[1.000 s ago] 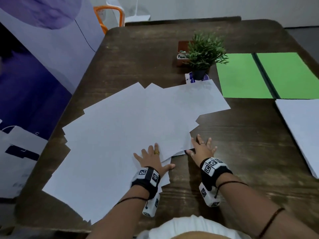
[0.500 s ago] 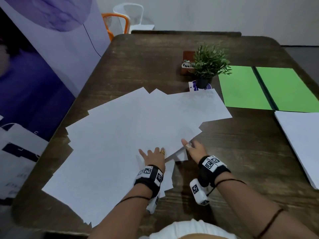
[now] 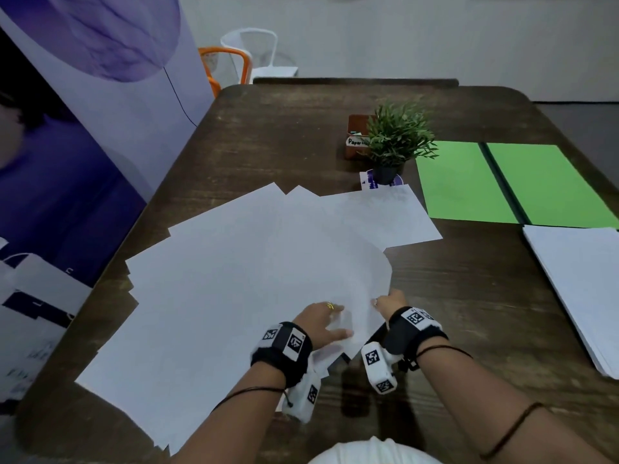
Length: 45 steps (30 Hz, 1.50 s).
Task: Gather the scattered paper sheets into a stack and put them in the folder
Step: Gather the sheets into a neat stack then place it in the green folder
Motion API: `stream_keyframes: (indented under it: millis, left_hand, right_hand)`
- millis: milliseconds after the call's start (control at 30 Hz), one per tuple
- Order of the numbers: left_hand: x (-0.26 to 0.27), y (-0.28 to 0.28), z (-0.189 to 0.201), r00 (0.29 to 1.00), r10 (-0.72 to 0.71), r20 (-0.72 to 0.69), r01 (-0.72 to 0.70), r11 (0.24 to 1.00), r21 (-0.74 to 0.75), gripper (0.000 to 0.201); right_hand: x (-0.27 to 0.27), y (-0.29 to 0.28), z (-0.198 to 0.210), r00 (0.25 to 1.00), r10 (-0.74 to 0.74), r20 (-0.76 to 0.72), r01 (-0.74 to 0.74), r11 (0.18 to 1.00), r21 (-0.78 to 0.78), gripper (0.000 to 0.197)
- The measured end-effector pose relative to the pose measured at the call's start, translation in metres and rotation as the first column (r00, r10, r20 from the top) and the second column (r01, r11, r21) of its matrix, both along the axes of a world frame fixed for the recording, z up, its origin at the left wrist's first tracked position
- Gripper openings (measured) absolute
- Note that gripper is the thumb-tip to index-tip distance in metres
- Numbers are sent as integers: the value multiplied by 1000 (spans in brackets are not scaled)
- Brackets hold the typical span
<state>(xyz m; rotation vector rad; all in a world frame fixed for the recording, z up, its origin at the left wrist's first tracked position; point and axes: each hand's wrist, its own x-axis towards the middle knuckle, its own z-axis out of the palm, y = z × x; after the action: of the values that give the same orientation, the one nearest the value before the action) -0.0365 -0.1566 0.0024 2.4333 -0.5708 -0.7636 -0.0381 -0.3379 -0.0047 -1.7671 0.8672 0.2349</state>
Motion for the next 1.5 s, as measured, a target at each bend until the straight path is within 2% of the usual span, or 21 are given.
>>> stream_keyframes:
  millis: [100, 167, 200, 267, 333, 433, 533, 633, 700, 800, 867, 933, 1000, 1067, 1100, 1167, 1267, 1300, 1367, 1433, 1500]
  left_hand:
    - [12, 13, -8, 963, 211, 170, -234, 964, 128, 65]
    - [17, 21, -13, 923, 347, 166, -379, 893, 242, 71]
    - [19, 25, -15, 895, 423, 139, -445, 863, 240, 73]
    - [20, 25, -18, 837, 543, 70, -546, 822, 162, 75]
    - [21, 18, -19, 801, 599, -5, -598, 801, 13, 68]
    - [22, -6, -15, 737, 635, -232, -676, 698, -236, 54]
    - [25, -33, -12, 615, 663, -428, -786, 558, -266, 75]
    - [31, -46, -21, 415, 734, -538, -910, 337, -242, 89]
    - [37, -52, -28, 349, 728, -590, -937, 288, -200, 92]
    - [40, -66, -28, 353, 727, -589, -934, 307, -182, 85]
    - [36, -75, -30, 381, 750, -540, -924, 337, -183, 74]
    - [29, -84, -31, 437, 752, -493, -897, 403, -180, 61]
    - [21, -88, -28, 489, 753, -440, -868, 470, -161, 56]
    - [17, -83, -26, 549, 740, -388, -833, 524, -179, 59]
    - [16, -77, -25, 592, 723, -356, -803, 567, -185, 62]
    - [15, -58, -29, 645, 701, -303, -762, 617, -194, 60]
    - [20, -27, -28, 674, 693, -256, -737, 654, -170, 62]
    - [24, -17, -27, 691, 683, -238, -721, 678, -144, 64]
    - [36, -1, -22, 756, 630, -177, -649, 755, -89, 62]
    - [50, 8, -16, 833, 539, -123, -547, 836, -45, 55]
    - [68, 12, -8, 896, 439, -62, -439, 898, 17, 52]
  right_hand:
    - [-6, -12, -9, 993, -115, 42, 114, 993, 11, 22]
    - [-11, -23, -9, 963, -249, 104, 248, 969, 20, 28]
    - [-13, -30, -9, 940, -316, 128, 315, 949, 25, 29]
    - [-16, -43, -6, 901, -416, 127, 413, 909, 49, 27]
    - [-20, -49, -1, 882, -458, 111, 452, 889, 76, 28]
    - [-29, -48, 9, 886, -458, 71, 449, 886, 117, 29]
    - [-37, -48, 15, 908, -417, 34, 404, 896, 187, 32]
    - [-41, -59, 15, 929, -369, -13, 360, 896, 260, 31]
    - [-41, -71, 7, 944, -328, -38, 323, 892, 317, 28]
    - [-41, -84, -3, 942, -332, -40, 317, 847, 428, 31]
    - [-42, -85, -2, 967, -246, -62, 248, 871, 425, 33]
    - [-44, -85, -4, 986, -149, -70, 164, 893, 418, 31]
    - [-41, -94, -8, 987, -153, -38, 158, 941, 298, 21]
    - [-33, -107, -7, 978, -206, 19, 202, 971, 128, 29]
    - [-29, -112, -3, 970, -235, 55, 229, 968, 107, 36]
    - [-19, -117, 6, 960, -273, 70, 248, 936, 250, 40]
    - [-5, -112, 18, 969, -246, -25, 226, 838, 497, 36]
    - [-1, -108, 20, 979, -195, -56, 195, 829, 523, 37]
    - [2, -95, 19, 995, 15, -102, 37, 868, 494, 37]
    - [6, -79, 9, 976, 185, -115, -129, 917, 376, 36]
    - [13, -62, -5, 971, 237, -45, -226, 960, 168, 27]
